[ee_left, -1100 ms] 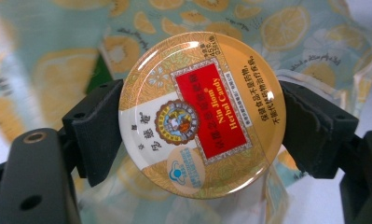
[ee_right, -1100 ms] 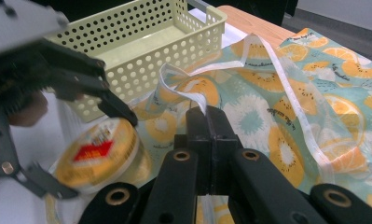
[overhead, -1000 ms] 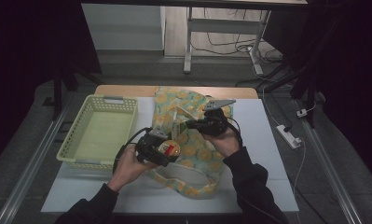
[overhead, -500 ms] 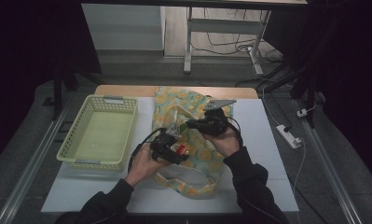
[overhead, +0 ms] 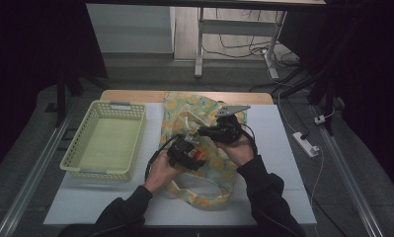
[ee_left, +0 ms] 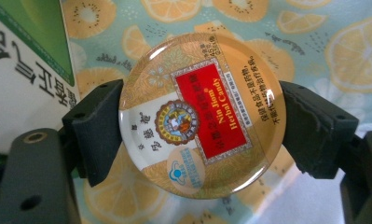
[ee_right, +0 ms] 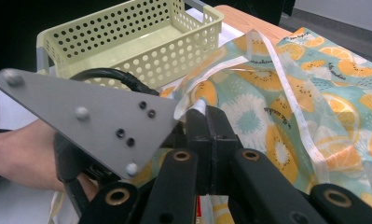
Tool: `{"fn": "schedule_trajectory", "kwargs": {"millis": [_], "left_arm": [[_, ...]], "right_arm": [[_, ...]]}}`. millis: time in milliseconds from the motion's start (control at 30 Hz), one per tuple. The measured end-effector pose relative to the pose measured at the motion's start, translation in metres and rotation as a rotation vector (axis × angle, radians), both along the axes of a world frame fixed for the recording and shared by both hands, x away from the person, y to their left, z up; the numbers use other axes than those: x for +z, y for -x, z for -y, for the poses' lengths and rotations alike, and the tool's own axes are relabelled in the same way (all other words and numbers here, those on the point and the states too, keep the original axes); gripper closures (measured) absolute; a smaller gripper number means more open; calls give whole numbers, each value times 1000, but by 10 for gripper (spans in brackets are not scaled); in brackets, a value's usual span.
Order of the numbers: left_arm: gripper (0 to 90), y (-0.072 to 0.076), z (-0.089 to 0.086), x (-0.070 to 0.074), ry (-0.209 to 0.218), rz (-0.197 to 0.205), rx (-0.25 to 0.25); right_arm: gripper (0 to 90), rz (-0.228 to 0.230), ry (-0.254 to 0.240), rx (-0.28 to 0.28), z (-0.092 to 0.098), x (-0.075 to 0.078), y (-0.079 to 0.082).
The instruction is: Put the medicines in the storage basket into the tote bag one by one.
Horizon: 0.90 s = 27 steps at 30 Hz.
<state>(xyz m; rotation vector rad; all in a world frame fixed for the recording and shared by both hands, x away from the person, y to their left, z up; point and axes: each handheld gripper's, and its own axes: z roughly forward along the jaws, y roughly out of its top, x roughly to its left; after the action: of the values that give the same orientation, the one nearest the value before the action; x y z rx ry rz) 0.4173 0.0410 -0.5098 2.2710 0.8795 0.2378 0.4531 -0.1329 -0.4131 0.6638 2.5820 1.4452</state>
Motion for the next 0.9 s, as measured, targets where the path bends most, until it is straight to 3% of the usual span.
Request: {"fn": "schedule_trajectory", "kwargs": {"millis": [367,567,733,900], "left_arm": [[202,-6,8,-9,-60,29,49],[187,-8,6,-10,-36,11,41],[152,-4,4,-4,-12,1,44],[139,2,0,5,16,-10,16]], "right_arm": [[900,-4,9,-4,0,-2,-1],[900,-6,11,-3,0,-3,-2],[900,-4,1,-4,2,-1,-2],[900,-3,-4,-5,3,0,-2]]}}
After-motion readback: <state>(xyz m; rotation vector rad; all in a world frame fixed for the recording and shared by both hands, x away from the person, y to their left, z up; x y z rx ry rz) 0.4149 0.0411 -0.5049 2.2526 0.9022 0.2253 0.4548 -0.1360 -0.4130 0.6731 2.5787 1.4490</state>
